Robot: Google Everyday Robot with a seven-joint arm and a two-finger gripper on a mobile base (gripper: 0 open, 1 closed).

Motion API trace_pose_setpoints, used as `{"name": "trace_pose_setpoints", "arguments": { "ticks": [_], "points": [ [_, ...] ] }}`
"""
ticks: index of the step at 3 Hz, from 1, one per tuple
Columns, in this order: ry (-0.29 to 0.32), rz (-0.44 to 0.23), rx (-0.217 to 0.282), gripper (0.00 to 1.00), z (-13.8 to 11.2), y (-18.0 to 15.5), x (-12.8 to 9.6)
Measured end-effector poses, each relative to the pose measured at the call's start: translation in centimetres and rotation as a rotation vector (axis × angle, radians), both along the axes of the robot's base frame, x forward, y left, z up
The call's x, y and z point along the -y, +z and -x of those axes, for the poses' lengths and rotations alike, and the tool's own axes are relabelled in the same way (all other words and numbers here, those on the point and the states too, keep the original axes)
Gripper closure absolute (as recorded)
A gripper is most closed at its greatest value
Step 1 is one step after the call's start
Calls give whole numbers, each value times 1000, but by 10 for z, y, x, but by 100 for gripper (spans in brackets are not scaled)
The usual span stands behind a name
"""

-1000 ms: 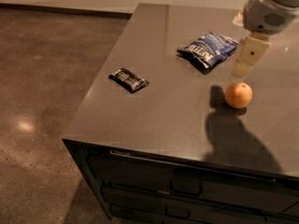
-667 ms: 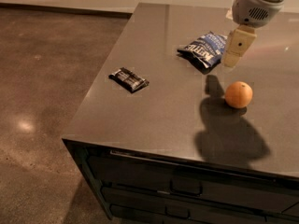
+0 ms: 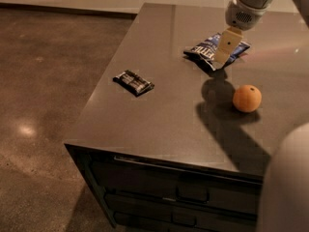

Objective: Pick blue chip bag

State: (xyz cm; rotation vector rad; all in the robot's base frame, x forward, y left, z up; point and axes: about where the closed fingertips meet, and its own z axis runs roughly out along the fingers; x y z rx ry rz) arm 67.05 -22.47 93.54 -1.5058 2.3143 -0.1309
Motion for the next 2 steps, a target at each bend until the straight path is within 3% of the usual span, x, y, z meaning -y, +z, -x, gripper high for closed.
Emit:
{"name": "trace_pose_setpoints", "arguments": {
  "ticks": [1,2],
  "points": [
    [-73,-43,-47,0,-30,-30,-1],
    [-109,-62,-65,0,-48,-43,-3]
  ]
}}
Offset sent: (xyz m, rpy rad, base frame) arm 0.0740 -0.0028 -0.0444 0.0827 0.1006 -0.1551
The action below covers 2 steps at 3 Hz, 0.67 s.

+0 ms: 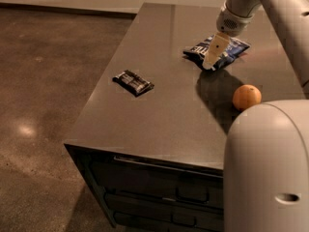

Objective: Pick blue chip bag

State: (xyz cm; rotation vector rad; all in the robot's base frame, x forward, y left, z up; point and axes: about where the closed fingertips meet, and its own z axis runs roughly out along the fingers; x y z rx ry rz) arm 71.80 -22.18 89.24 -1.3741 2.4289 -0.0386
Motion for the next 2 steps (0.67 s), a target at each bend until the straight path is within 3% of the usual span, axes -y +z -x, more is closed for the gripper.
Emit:
{"name": "trace_pose_setpoints", "arguments": {
  "ticks": [2],
  "points": [
    [-71,0,-34,0,-24,-27,9]
  ]
}}
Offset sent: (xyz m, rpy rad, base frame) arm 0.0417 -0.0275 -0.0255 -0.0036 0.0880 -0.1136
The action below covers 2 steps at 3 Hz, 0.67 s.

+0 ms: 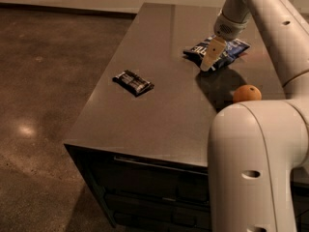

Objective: Pick blue chip bag

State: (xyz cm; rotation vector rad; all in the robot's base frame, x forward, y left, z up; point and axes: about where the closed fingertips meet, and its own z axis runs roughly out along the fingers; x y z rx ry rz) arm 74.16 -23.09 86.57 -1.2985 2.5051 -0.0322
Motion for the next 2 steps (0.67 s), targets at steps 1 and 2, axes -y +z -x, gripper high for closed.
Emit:
{"name": "trace_pose_setpoints", "arguments": {
  "ticks": [1,2],
  "points": [
    [-32,-31,-4,16,-7,-9,5],
    [-25,-71,27,38,-12,0,0]
  ]
}}
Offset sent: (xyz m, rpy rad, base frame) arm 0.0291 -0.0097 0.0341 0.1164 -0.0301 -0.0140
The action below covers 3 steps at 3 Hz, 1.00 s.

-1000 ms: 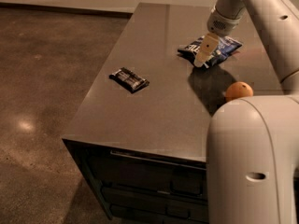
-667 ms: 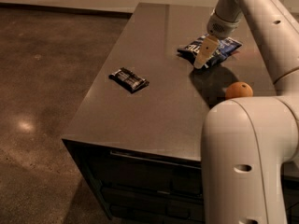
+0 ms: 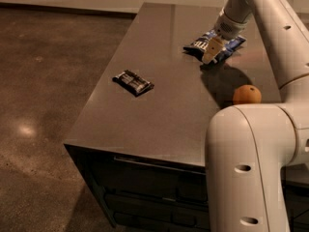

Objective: Pick blue chip bag

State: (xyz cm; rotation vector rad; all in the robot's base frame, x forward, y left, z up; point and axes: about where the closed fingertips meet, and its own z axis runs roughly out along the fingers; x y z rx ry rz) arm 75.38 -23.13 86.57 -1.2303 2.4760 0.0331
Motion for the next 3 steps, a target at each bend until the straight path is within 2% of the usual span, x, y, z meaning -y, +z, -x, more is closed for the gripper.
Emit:
{"name": "trace_pose_setpoints", "arguments": {
  "ticks": [1,2,3],
  "points": [
    [18,-36,28,70,0,14,-6],
    [29,-49,43,93,2,23,-8],
    [38,-56,53,100,4,31,-11]
  ]
}}
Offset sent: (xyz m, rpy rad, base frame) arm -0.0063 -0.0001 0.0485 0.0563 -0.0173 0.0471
